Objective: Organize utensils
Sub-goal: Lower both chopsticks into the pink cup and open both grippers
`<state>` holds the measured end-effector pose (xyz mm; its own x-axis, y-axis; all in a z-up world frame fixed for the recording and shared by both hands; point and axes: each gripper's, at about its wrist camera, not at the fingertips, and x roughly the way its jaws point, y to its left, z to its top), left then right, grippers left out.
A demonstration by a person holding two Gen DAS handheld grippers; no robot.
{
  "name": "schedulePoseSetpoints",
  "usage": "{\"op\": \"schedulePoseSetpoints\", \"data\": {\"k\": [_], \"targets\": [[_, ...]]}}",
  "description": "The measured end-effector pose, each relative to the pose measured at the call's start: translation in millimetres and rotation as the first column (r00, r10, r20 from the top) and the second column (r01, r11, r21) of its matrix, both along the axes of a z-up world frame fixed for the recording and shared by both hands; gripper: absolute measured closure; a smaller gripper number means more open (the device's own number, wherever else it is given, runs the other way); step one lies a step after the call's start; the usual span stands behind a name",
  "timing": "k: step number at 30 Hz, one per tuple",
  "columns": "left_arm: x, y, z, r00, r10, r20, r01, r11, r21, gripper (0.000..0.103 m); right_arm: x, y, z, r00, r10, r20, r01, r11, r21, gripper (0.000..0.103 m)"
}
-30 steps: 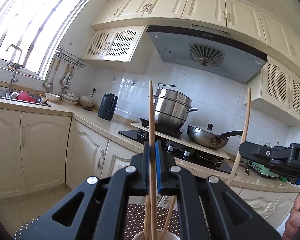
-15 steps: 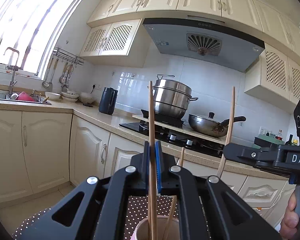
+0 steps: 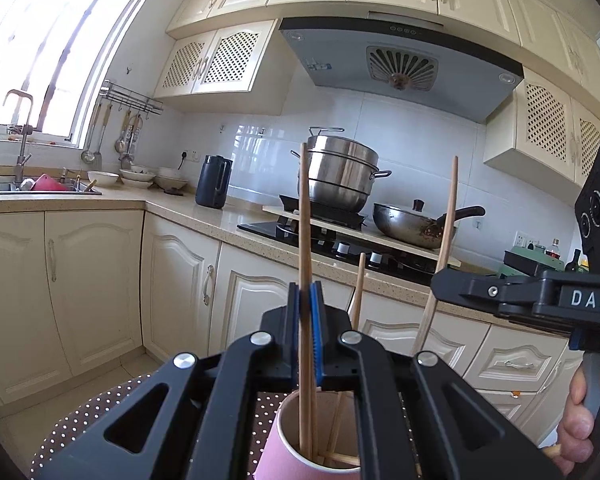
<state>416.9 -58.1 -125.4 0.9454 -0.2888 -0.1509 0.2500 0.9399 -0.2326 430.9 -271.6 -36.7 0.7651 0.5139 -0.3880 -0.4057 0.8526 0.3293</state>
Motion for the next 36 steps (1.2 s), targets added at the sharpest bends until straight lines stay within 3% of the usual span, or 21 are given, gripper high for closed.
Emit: {"op": "schedulePoseSetpoints", "data": {"k": [6, 9, 26, 36], "targets": [[-7.0, 0.5, 3.7, 1.0, 0.004, -0.008, -0.004, 1.0, 0.028, 0.095, -3.8, 3.4, -5.6, 1.0, 0.003, -0.012, -0.003, 1.0, -0.001, 0.097], [-11.7, 2.1, 7.1, 1.0, 0.011, -0.002, -0.011, 0.999, 0.031, 0.077, -6.0, 3.3, -7.0, 1.0, 0.003, -0.016, -0.003, 1.0, 0.004, 0.097], [-27.5, 15.1, 21.2, 0.999, 0.053, 0.005, -0.053, 0.996, 0.066, 0.067, -11.8, 15.4, -16.3, 0.999, 0.018, -0.045, -0.017, 1.0, 0.006, 0.096], [-38.6, 20.6, 28.1, 0.996, 0.087, 0.018, -0.089, 0.992, 0.094, 0.051, -15.3, 21.4, -21.3, 0.997, 0.025, -0.073, -0.024, 1.0, 0.018, 0.094]]}}
